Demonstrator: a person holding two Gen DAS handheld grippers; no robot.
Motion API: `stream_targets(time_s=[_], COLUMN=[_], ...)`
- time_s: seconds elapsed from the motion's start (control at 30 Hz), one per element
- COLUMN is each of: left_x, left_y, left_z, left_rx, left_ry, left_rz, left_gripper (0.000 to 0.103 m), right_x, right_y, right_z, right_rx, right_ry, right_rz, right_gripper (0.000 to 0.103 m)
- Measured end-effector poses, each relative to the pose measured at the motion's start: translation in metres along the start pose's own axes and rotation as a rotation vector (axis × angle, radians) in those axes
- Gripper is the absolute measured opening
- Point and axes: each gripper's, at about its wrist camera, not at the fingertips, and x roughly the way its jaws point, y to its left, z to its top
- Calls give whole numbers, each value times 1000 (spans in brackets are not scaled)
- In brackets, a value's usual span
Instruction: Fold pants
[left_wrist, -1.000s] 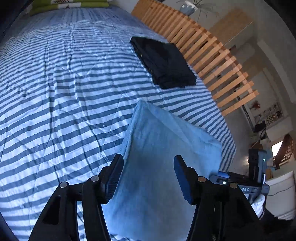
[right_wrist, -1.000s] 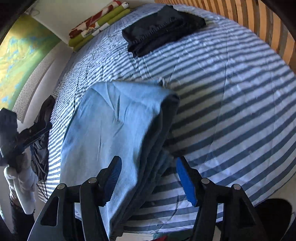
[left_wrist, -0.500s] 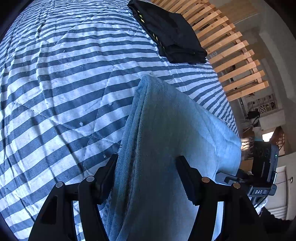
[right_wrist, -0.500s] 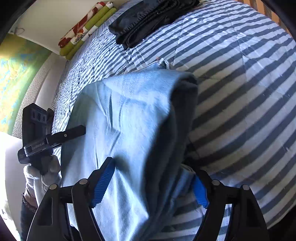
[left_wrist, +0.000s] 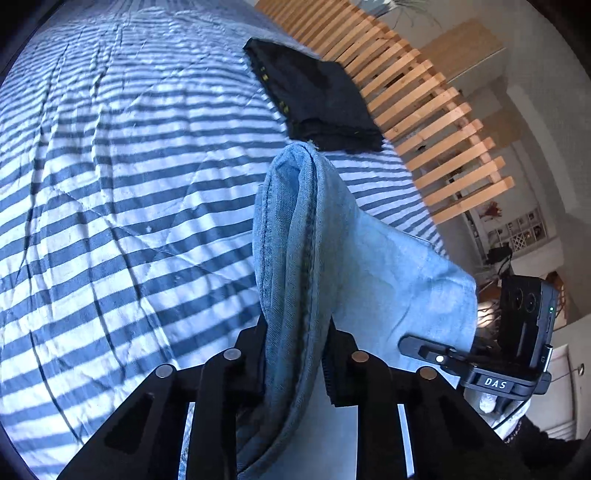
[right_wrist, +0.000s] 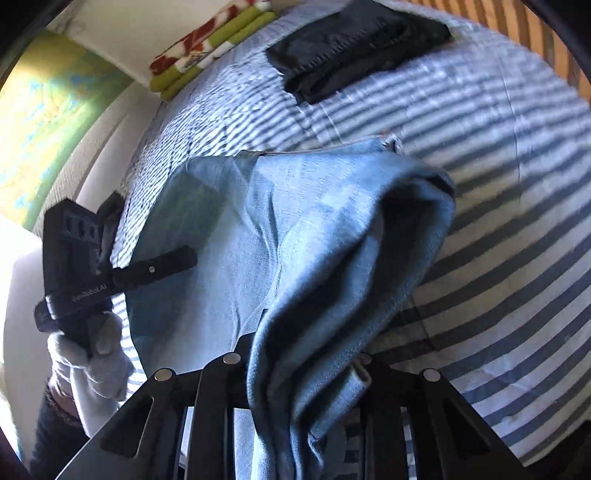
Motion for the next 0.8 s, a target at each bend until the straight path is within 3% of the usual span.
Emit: stream_targets(time_s=[0.27, 0.4, 0.57, 0.8], left_x=[-25, -20, -19, 6], left_y=[-63, -92, -118, -102], left_z=[29, 68, 130, 223], left_rx=[66, 88, 95, 48], left_ry=[-96, -147, -232, -323], left_rz=[-93, -111, -133, -111], left_gripper=[19, 19, 19, 19], right_x=[-71, -96, -113, -91], right_y=[22, 22, 17, 24], right_z=[56, 96, 166, 282], right_rx=[-194, -282, -344, -495], right_ry=[-116, -167, -198, -198], right_rz=[-96, -180, -201, -230], right_gripper=[20, 20, 20, 19])
